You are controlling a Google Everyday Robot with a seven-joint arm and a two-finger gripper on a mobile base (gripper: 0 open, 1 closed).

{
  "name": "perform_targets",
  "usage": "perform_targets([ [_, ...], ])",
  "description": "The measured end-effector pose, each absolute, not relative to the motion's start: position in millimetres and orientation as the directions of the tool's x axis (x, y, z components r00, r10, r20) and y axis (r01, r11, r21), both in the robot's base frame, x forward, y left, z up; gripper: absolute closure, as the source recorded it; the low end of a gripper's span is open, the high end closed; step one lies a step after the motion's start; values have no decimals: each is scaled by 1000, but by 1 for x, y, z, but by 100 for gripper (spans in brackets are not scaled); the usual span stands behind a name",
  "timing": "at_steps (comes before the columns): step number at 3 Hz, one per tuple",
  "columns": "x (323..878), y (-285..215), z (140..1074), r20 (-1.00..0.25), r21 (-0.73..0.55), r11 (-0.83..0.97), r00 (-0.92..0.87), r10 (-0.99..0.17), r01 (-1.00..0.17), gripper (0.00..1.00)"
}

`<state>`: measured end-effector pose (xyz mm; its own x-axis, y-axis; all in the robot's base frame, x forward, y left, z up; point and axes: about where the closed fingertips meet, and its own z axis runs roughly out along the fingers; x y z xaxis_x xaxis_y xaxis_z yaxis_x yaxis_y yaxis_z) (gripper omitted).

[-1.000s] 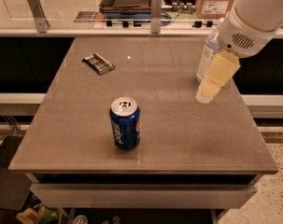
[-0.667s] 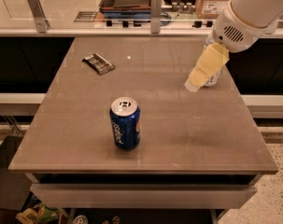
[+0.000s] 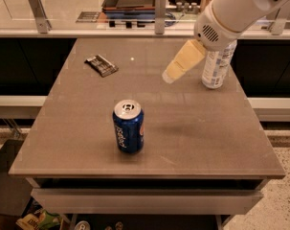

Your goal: Pick rxbar chocolate

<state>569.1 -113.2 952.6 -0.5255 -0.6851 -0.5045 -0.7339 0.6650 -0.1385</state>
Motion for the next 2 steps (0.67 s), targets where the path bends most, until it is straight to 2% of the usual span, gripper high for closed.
perform_targets([
  [1,599,-58,934,-558,-136,662,-495,-666,-737,0],
  [2,599,-58,934,-558,-136,662,-495,-666,-737,0],
])
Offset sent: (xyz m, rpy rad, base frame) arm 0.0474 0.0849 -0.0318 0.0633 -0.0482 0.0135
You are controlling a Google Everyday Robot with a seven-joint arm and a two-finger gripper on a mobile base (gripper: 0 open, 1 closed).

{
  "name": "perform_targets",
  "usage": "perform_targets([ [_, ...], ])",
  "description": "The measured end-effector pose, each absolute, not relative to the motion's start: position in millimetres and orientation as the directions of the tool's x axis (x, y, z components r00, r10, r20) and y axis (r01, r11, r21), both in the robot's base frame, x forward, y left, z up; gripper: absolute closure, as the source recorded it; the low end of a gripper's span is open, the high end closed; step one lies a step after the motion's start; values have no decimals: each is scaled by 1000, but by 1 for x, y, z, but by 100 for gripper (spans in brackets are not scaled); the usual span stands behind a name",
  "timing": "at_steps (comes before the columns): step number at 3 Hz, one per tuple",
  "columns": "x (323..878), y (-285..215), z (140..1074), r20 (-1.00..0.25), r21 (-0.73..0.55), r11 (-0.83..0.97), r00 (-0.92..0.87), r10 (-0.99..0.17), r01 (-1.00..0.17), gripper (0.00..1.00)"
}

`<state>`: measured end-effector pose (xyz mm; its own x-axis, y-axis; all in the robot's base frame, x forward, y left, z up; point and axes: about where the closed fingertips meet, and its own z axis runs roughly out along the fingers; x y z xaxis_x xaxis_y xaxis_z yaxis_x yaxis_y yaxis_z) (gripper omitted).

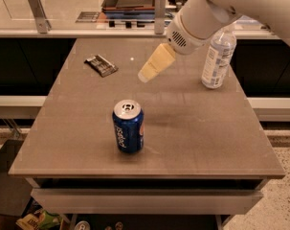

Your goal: Pick rxbar chocolate

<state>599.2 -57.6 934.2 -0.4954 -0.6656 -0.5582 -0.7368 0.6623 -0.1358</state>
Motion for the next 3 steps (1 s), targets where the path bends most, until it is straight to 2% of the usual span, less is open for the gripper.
perform_targets([
  [2,612,-11,903,-582,-89,708,-540,-608,-701,0],
  [3,629,20,888,-604,-70,689,-519,-604,-721,0],
])
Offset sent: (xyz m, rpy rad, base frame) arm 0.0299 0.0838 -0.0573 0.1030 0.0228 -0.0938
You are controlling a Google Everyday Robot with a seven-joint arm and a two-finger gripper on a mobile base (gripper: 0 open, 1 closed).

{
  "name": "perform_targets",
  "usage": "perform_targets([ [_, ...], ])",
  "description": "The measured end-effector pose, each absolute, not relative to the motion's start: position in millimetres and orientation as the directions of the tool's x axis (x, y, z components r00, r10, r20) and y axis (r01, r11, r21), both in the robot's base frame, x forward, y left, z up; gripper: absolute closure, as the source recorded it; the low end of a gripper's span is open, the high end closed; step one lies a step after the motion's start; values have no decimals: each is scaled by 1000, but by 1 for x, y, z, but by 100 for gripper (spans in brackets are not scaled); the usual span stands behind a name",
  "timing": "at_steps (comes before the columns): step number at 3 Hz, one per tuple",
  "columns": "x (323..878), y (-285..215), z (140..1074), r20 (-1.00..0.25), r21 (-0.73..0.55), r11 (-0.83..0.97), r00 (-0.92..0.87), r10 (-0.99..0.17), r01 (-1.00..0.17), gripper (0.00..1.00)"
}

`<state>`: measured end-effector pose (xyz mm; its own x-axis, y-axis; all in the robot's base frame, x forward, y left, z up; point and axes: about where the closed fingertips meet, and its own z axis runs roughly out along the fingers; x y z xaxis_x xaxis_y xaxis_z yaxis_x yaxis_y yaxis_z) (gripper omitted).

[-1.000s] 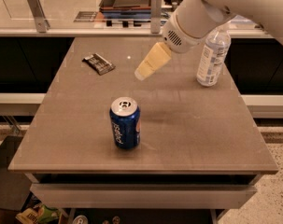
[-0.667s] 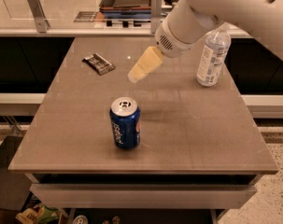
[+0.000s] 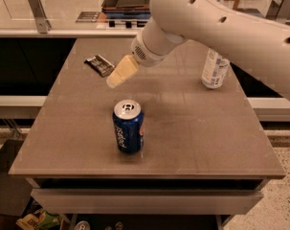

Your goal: Pick rxbar chocolate

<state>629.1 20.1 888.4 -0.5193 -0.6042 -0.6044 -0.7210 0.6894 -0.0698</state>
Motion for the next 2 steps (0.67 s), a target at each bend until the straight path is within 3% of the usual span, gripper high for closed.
perform_targets([
  [2,669,73,865,-632,-32,641,-482,-607,-767,0],
])
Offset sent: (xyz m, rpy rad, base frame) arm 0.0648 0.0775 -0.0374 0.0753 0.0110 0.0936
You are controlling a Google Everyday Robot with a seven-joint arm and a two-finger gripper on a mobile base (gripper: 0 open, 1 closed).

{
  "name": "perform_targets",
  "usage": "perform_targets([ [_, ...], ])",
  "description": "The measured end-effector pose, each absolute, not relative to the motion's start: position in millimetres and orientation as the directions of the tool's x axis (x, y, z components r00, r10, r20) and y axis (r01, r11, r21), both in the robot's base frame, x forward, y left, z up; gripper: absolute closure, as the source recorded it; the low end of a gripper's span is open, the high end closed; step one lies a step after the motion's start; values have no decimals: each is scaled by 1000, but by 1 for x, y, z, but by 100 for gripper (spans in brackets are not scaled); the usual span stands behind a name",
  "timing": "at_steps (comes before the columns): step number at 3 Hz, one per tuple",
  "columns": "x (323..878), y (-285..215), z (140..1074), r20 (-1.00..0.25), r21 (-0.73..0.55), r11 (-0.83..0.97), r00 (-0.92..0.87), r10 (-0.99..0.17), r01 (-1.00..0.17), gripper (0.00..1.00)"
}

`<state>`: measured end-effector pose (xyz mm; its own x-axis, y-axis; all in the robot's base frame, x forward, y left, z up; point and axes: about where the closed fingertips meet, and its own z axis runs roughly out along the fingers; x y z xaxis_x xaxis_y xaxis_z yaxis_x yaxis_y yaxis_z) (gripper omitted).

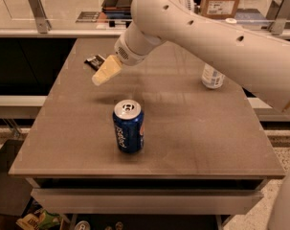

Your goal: Pick rxbar chocolate

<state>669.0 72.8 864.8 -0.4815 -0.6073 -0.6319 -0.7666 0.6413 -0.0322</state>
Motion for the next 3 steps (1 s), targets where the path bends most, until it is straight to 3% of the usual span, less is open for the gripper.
perform_targets([
  [3,707,108,829,-691,-67,603,-399,-603,-795,0],
])
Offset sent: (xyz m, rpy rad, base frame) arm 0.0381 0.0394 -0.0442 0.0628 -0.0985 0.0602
